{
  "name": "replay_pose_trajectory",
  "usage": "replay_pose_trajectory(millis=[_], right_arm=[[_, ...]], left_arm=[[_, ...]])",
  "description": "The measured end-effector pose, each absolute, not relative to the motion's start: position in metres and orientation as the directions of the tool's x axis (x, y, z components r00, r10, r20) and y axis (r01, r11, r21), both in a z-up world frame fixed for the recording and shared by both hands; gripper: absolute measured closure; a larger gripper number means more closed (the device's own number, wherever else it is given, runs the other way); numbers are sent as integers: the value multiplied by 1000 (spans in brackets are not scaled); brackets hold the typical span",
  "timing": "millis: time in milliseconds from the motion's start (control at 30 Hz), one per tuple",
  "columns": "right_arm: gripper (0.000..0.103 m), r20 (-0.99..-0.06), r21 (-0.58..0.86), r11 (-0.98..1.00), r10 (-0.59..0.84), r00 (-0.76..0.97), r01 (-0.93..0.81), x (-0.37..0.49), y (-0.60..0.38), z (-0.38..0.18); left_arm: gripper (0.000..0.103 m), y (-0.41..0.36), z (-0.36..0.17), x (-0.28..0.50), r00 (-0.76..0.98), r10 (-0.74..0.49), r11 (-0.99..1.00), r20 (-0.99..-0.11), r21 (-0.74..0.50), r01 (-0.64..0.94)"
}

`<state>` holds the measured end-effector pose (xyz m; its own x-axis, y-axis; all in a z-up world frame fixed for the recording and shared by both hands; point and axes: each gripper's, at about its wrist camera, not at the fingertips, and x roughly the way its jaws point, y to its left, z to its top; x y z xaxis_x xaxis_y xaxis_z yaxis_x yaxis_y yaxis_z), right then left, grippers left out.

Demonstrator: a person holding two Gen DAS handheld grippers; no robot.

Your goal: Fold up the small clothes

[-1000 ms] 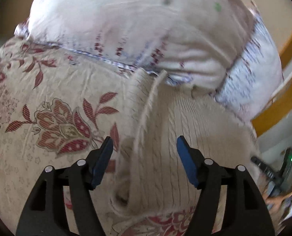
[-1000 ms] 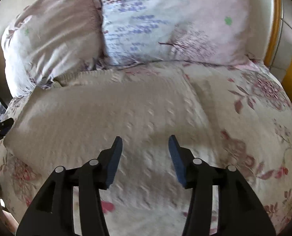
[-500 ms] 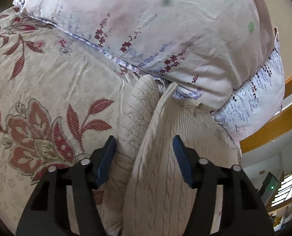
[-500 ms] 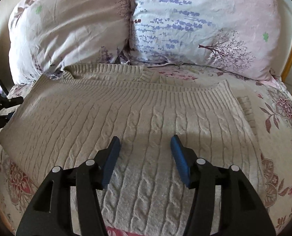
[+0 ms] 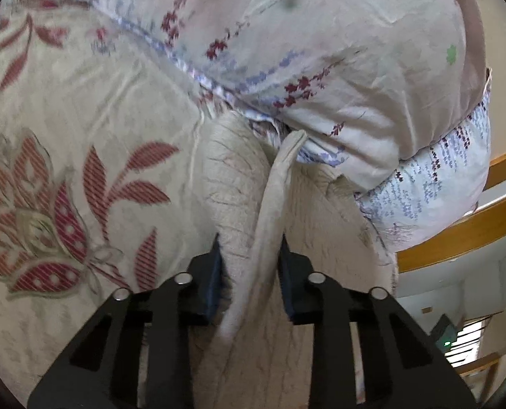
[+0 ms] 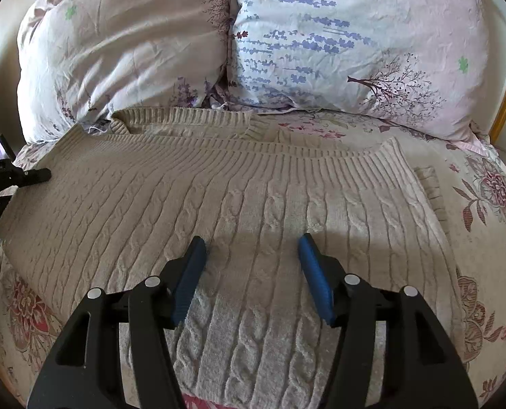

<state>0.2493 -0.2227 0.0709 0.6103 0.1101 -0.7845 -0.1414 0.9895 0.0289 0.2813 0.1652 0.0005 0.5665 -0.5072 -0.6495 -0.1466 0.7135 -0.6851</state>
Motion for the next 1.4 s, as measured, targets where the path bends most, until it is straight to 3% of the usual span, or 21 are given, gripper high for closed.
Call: replay_pose_trajectory(millis=[300,567,800,933,1033,1133,1167,1200,1300,1400], right_arm=[[43,-782,43,987,130,609,-156,249,-224,72],[43,-729,188,975,222,648,-122,238,-264,91],[43,-668,254,966,206,715,-42,225,-317,107],[43,-670,296,954,173,722,46,218,-352,102],[43,-689,320,942,156,708,104,216,-372,94],[43,-688,357,925,167,706,130,211,-387,93],[43,-680,370,920,174,712,128,208,-391,95],[43,-670,383,915,182,719,125,205,-394,98],[43,-624,477,875,275,732,78,205,-402,108],[43,-571,604,797,431,698,2,213,-401,110]], left_arm=[[84,134,49,272,630,-562,679,-536,-734,-18],[86,59,88,275,605,-668,620,-433,-773,132],[87,-36,89,288,513,-757,570,-406,-793,214],[86,-101,61,293,426,-788,567,-445,-794,218],[81,-137,32,299,318,-813,557,-488,-811,178],[79,-148,26,296,220,-877,469,-428,-863,190],[70,-145,32,291,212,-884,459,-418,-862,214],[58,-137,42,286,222,-884,459,-411,-852,253],[42,-102,67,263,332,-840,531,-430,-777,337],[39,-64,78,250,483,-697,703,-530,-639,314]])
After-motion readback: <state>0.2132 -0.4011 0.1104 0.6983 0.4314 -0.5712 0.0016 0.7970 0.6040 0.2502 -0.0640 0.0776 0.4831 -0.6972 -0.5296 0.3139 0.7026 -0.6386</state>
